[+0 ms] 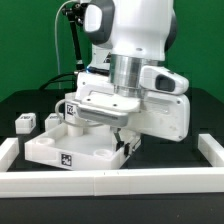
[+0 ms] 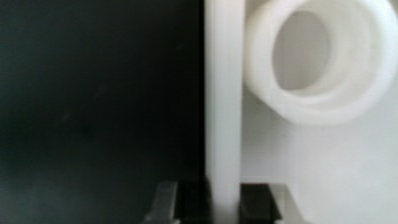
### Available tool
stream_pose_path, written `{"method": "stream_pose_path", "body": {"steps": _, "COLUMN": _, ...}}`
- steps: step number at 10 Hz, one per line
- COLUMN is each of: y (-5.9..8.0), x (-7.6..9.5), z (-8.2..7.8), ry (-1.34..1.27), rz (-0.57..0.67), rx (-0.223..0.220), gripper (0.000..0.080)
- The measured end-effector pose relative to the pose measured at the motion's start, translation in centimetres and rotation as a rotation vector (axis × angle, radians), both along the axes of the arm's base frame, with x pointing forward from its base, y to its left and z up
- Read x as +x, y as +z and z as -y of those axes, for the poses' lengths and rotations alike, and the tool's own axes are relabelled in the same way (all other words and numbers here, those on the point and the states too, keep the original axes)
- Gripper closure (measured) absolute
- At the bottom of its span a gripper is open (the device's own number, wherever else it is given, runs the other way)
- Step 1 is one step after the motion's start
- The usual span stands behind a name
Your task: Assemble square table
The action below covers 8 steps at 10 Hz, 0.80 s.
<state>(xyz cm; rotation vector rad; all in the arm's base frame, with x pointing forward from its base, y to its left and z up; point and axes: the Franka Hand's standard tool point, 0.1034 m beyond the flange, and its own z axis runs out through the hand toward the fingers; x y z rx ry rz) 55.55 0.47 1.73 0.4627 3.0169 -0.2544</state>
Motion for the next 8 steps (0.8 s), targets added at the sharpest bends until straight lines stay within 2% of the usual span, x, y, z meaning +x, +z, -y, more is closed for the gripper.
{"method": "stream_pose_path", "body": {"steps": 3, "y": 0.3, "x": 0.2, "z": -2.4, "ry": 0.208, "rz": -0.060, "rx": -0.028, "gripper": 0.0739}}
{"method": "stream_pose_path", "body": {"steps": 8, "y": -0.1, "x": -0.1, "z": -2.0, "ry": 0.214, "rz": -0.073, "rx": -0.029, "gripper": 0.0739}}
